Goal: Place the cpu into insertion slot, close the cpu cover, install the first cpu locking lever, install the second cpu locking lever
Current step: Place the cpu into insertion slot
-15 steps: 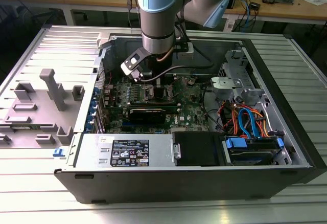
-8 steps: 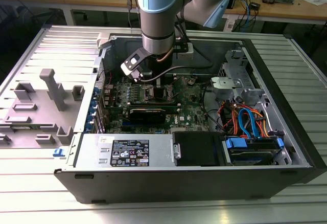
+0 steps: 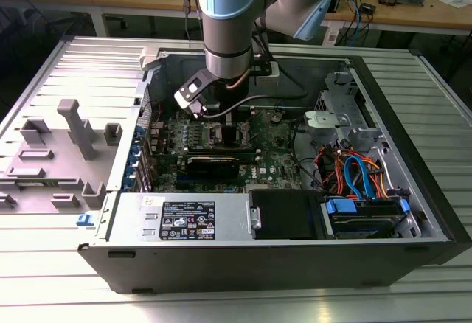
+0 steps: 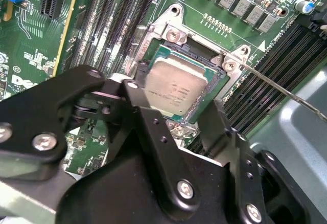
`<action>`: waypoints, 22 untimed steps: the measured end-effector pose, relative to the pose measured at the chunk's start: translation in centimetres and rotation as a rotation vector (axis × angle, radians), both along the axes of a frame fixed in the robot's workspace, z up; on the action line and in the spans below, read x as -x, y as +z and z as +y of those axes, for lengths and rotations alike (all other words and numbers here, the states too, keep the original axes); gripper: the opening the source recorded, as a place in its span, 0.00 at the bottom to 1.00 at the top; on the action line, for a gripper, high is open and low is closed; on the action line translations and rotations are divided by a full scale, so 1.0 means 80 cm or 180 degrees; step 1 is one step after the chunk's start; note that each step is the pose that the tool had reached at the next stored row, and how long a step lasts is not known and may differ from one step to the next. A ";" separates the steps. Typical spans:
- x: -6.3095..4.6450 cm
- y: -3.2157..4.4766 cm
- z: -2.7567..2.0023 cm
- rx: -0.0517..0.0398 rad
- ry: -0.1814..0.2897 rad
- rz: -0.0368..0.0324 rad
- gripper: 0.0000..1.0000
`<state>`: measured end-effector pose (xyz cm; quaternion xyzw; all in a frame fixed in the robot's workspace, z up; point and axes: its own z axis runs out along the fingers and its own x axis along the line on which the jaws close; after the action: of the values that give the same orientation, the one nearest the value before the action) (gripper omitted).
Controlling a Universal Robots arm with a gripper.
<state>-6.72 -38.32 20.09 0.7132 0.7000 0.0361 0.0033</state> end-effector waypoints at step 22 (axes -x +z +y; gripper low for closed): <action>-0.001 -0.0018 0.0059 -0.0001 0.0000 0.0000 0.68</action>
<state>-6.68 -37.84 19.94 0.7132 0.7000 0.0363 0.0032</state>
